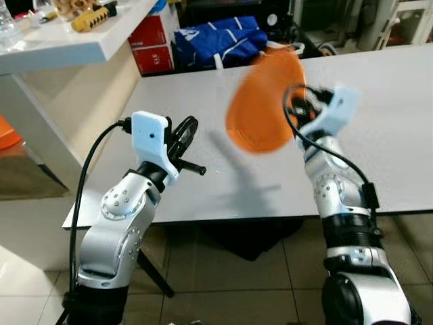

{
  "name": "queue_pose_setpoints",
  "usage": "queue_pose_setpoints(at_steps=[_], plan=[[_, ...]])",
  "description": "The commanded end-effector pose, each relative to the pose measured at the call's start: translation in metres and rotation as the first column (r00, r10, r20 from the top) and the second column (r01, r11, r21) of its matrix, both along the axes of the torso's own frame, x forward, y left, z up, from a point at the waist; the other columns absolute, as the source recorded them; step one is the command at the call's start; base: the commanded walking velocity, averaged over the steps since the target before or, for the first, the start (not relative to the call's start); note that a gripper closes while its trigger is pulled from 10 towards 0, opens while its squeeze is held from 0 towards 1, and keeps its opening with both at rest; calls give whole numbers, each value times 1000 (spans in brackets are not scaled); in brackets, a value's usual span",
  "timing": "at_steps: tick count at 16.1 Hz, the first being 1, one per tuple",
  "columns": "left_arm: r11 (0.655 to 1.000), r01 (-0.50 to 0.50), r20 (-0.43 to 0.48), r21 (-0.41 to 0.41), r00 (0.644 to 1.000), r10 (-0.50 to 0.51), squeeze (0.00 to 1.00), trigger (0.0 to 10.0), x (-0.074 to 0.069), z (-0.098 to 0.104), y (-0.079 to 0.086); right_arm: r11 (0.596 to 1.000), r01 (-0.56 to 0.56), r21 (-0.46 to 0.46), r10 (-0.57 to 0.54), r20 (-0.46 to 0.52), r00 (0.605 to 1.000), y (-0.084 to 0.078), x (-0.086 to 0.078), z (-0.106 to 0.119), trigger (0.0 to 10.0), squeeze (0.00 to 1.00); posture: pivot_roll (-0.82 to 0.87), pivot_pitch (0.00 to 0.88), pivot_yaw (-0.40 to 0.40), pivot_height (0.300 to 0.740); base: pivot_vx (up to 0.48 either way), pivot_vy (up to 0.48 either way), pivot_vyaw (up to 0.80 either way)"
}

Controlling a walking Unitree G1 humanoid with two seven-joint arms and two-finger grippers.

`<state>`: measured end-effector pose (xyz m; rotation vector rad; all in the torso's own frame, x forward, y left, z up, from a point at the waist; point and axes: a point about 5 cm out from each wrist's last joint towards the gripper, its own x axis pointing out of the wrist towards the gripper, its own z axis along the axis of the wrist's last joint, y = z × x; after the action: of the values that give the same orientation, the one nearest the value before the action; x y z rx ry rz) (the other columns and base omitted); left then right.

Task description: Setting the table

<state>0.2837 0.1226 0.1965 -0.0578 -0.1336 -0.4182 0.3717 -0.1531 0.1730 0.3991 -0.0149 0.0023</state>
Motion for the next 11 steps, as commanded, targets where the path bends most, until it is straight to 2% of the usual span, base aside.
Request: queue_pose_setpoints(at_steps=[1, 3, 5, 6, 7, 8, 9, 10, 11], plan=[[1000, -23, 1, 14, 1000, 23, 0, 10000, -1, 2, 6, 998, 11, 57, -12, 33, 999, 3, 7, 10, 10000, 0, -151, 0, 160, 736, 0, 0, 0], [1000, -19, -2, -1, 1000, 19, 0, 10000, -2, 3, 5, 998, 30, 59, -29, -21, 999, 0, 11, -3, 10000, 0, -145, 0, 159, 736, 0, 0, 0], [999, 34, -5, -24, 999, -34, 0, 10000, -7, 8, -1, 998, 37, 57, -32, -94, 995, 1, 12, -22, 10000, 0, -135, 0, 157, 736, 0, 0, 0], [999, 46, -8, -24, 999, -46, 0, 10000, -8, 9, -2, 998, 39, 56, -33, -102, 994, 1, 12, -24, 10000, 0, -135, 0, 157, 736, 0, 0, 0], [994, 107, -47, -10, 993, -107, 0, 10000, -13, 9, -5, 998, 41, 49, -34, -132, 991, 1, 12, -33, 10000, 0, -118, 0, 153, 736, 0, 0, 0], [993, 121, -61, -5, 991, -121, 0, 10000, -14, 9, -5, 998, 41, 50, -34, -141, 989, 1, 12, -35, 10000, 0, -118, 0, 153, 736, 0, 0, 0], [989, 146, -125, -28, 981, -148, 0, 10000, -15, 7, -4, 998, 43, 43, -35, -161, 986, 1, 11, -42, 10000, 0, -107, 0, 155, 736, 0, 0, 0], [980, 181, -189, -85, 963, -194, 0, 10000, -17, 6, -4, 998, 48, 30, -42, -186, 982, 0, 10, -50, 10000, 0, -100, 0, 157, 736, 0, 0, 0], [971, 206, -213, -123, 950, -229, 0, 10000, -18, 6, -5, 999, 47, 24, -42, -198, 979, 1, 10, -54, 10000, 0, -96, 2, 159, 736, 0, 0, 0]])
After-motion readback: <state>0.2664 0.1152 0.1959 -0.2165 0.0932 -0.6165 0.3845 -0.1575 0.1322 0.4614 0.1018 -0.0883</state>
